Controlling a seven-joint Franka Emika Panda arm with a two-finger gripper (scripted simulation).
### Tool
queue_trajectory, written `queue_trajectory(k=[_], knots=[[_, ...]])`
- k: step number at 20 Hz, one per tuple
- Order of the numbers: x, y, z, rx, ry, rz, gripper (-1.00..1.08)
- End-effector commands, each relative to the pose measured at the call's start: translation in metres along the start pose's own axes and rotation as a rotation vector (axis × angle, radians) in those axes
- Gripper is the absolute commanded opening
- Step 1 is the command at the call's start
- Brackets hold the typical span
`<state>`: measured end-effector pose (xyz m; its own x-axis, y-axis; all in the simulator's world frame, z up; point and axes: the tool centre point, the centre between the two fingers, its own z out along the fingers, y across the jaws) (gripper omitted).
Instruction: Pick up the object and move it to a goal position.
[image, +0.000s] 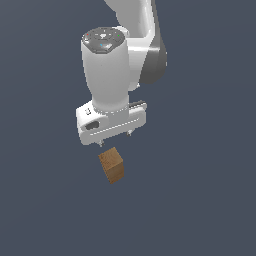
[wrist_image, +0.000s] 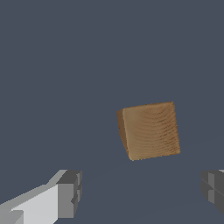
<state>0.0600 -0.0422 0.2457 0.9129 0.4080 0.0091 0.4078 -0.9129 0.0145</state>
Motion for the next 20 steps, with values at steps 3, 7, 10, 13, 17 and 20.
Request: queue_trajectory(k=[3,7,10,13,17,20], knots=[[0.012,0.016,0.024,0.007,-0.004,-0.065,1.00],[0.017,0.026,0.040,0.011,-0.006,-0.104,1.00],[0.020,0.031,0.048,0.014,-0.007,-0.123,1.00],[0.021,0.033,0.053,0.015,-0.008,-0.133,1.00],[0.021,0.033,0.053,0.015,-0.009,-0.132,1.00],[0.021,0.033,0.059,0.015,-0.009,-0.132,1.00]])
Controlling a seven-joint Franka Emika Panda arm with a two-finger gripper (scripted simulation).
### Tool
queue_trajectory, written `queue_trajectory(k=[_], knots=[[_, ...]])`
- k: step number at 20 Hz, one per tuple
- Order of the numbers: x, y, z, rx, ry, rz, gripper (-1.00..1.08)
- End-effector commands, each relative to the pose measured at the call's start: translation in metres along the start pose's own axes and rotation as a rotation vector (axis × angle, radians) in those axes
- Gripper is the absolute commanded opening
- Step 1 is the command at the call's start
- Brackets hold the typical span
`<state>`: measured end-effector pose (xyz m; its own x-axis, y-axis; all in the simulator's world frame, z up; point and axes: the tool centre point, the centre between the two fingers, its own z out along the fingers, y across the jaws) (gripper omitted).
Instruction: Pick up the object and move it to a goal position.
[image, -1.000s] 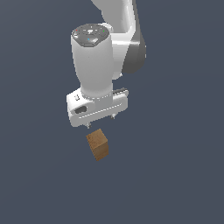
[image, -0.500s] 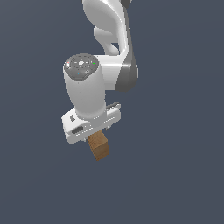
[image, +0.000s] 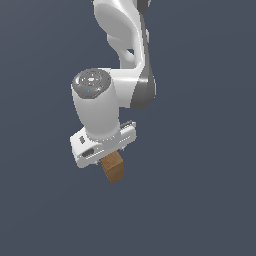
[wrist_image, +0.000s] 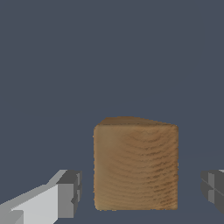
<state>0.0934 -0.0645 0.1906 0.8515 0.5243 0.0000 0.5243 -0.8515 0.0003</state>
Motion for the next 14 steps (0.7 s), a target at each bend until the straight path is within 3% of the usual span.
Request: queue_trajectory(k=[1,14], knots=[[0.000,0.000,0.007,0.001,-0.001,-0.001,1.00],[0.000,0.000,0.049,0.000,0.000,-0.004,1.00]])
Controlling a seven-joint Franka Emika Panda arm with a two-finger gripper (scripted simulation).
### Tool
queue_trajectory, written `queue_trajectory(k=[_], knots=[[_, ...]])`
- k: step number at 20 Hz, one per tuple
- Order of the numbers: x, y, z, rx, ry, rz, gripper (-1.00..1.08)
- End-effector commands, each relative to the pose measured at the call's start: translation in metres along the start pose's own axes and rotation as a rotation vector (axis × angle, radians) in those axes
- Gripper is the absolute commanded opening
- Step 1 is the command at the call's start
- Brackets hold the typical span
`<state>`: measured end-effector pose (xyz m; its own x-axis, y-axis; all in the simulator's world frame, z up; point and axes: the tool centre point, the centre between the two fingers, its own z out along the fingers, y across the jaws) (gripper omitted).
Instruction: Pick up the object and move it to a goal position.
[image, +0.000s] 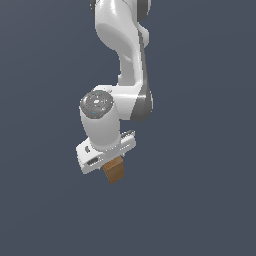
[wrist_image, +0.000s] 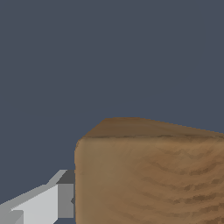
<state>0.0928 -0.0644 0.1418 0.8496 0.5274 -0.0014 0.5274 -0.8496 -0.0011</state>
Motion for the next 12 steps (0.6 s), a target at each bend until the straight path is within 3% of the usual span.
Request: queue_trajectory(k=[1,2,3,12], knots=[[0.0010,0.0006,-0.0007,-0.001,0.001,0.000,1.00],[0.0011,0.0007,-0.0010,-0.001,0.001,0.000,1.00],[0.0011,0.0007,-0.0010,-0.001,0.001,0.000,-1.00],[0.0011,0.0007,-0.0010,-0.001,0.001,0.000,-1.00]])
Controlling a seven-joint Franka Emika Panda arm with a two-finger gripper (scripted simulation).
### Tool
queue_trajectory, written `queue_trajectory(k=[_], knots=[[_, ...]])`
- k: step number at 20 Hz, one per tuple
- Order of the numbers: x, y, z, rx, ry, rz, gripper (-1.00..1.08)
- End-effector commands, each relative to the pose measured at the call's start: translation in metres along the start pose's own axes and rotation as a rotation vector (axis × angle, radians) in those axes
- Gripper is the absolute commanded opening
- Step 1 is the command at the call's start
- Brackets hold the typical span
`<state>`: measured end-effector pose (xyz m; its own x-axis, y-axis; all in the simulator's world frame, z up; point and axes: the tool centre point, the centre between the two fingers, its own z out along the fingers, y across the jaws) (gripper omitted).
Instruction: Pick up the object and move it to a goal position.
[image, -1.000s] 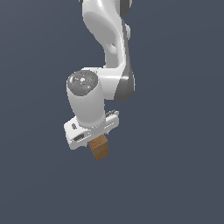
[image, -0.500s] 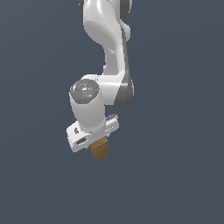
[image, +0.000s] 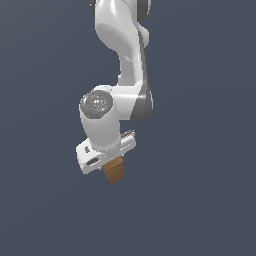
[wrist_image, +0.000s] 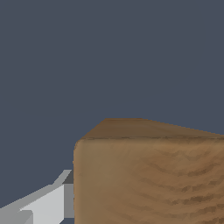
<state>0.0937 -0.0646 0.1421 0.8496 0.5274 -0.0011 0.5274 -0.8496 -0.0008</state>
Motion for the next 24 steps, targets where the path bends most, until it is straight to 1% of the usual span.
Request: queue_trajectory(k=[1,6,11,15,24], knots=[[0.000,0.000,0.000,0.000,0.000,0.000,-1.00],[0.001,-0.003,-0.009,0.000,0.000,0.000,-1.00],[0.003,-0.011,-0.037,0.000,0.000,0.000,-1.00],[0.007,-0.020,-0.072,0.000,0.000,0.000,-1.00],[0.017,-0.047,-0.167,-0.001,0.000,0.000,-1.00]])
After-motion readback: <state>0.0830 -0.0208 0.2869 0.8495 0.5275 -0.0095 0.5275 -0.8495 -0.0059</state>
